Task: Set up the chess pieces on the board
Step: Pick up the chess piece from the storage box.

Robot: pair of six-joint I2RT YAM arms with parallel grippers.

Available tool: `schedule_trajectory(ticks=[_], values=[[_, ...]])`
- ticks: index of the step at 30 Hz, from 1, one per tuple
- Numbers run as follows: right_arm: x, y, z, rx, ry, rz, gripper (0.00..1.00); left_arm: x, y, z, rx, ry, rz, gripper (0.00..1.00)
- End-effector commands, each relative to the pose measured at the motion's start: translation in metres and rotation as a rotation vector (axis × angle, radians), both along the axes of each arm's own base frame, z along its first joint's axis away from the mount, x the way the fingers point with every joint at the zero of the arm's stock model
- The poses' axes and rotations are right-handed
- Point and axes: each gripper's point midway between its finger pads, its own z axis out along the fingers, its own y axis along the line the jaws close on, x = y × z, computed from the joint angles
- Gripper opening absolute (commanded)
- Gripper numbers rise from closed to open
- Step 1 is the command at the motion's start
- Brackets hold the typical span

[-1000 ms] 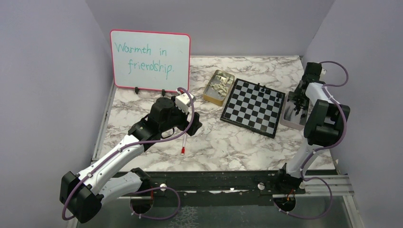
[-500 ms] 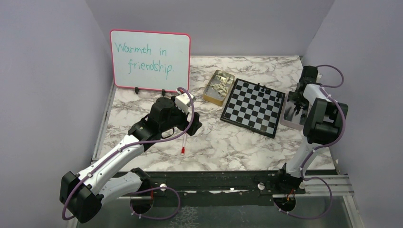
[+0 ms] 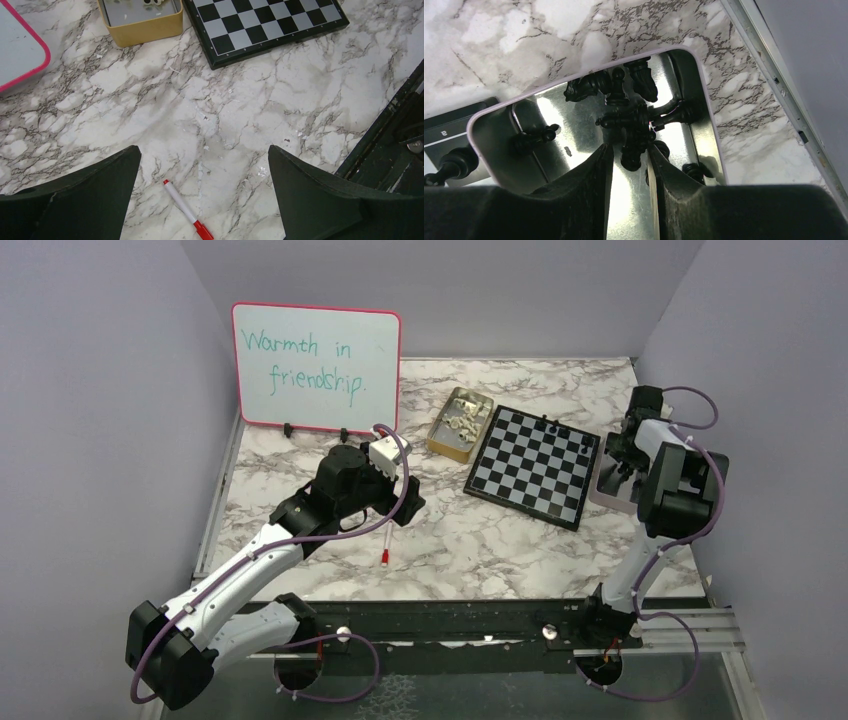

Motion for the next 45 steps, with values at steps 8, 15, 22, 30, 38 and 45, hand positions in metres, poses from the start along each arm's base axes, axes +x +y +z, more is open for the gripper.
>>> schedule_trajectory(ticks=[8,15,22,30,38,45], values=[[-0.007,0.001,-0.02,0.016,0.041,-0.029,0.31,0.002,0.002,0.001,-0.001,-0.021,0.015,0.99],[-0.003,0.0,-0.005,0.007,0.008,-0.013,0.15,0.002,0.002,0.001,0.0,-0.019,0.014,0.99],[-0.006,-0.002,0.022,-0.023,-0.032,-0.016,0.12,0.002,0.002,0.0,0.002,-0.017,0.018,0.99],[-0.005,0.005,0.062,-0.023,-0.121,0.029,0.12,0.007,0.004,0.0,-0.004,0.01,0.064,0.99],[0.018,0.071,0.111,0.009,-0.34,0.306,0.12,0.015,0.0,-0.003,-0.019,0.091,0.125,0.99],[0.023,0.154,0.123,0.01,-0.45,0.556,0.13,0.021,-0.009,0.006,-0.08,0.182,0.129,0.94]])
